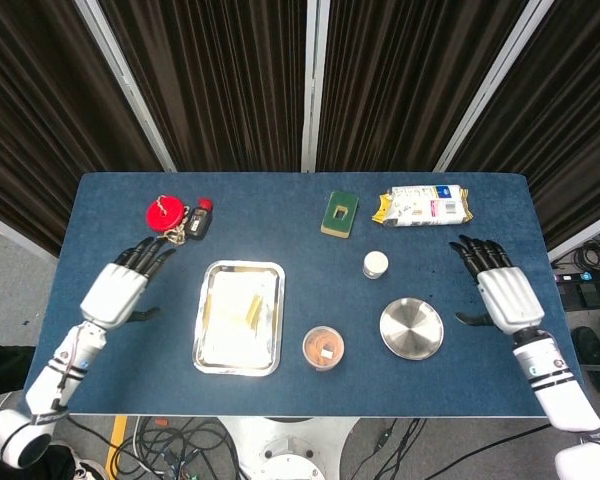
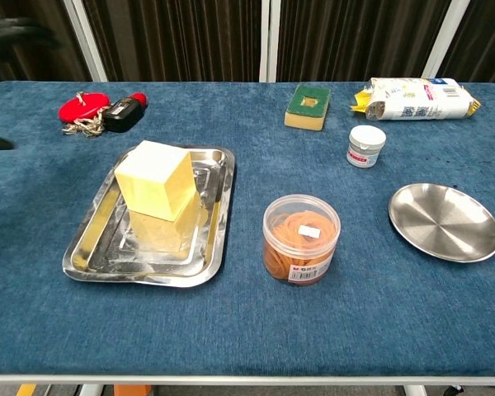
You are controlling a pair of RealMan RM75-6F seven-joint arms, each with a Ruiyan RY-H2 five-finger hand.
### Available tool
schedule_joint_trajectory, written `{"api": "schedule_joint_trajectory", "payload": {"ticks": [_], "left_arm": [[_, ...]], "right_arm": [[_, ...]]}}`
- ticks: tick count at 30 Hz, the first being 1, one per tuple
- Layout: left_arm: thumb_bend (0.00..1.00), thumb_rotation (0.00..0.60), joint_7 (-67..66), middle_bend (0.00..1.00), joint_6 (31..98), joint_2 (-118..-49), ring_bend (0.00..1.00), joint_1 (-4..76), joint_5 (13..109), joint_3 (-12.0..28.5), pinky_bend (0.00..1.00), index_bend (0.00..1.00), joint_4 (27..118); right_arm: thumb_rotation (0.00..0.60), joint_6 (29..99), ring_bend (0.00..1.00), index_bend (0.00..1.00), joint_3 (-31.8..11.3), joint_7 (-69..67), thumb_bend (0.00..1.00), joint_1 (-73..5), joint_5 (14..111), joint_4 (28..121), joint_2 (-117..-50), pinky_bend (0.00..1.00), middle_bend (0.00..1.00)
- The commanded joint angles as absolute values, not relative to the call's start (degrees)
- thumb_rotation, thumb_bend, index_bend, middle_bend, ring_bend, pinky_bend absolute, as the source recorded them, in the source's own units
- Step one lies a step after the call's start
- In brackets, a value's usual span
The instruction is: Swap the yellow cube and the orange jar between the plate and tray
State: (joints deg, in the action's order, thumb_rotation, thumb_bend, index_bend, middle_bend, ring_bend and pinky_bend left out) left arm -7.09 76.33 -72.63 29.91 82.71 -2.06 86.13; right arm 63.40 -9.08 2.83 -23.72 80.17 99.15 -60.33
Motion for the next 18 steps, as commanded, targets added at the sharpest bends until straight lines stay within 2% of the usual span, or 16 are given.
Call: {"api": "schedule_joint_trajectory", "payload": {"ticks": [1,9,18], "left_arm": [[0.08,0.600,-8.5,0.01,79.6,-70.3,0.00,25.1,79.8,-3.2,0.22,0.08,87.8],[0.08,0.600,-7.3,0.02,81.6,-70.9,0.00,19.6,79.5,-4.2,0.21,0.08,85.9],[0.06,0.600,-4.7,0.02,82.6,-72.4,0.00,16.4,80.4,-3.6,0.21,0.08,82.7]], "right_arm": [[0.600,59.9,0.00,0.00,-8.2,7.6,0.00,-26.9,83.1,104.6,-59.2,0.00,0.00],[0.600,46.1,0.00,0.00,-5.0,14.9,0.00,-34.8,83.1,111.4,-63.0,0.00,0.01],[0.600,42.8,0.00,0.00,-4.1,24.1,0.00,-39.0,77.8,108.7,-72.8,0.02,0.02]]}}
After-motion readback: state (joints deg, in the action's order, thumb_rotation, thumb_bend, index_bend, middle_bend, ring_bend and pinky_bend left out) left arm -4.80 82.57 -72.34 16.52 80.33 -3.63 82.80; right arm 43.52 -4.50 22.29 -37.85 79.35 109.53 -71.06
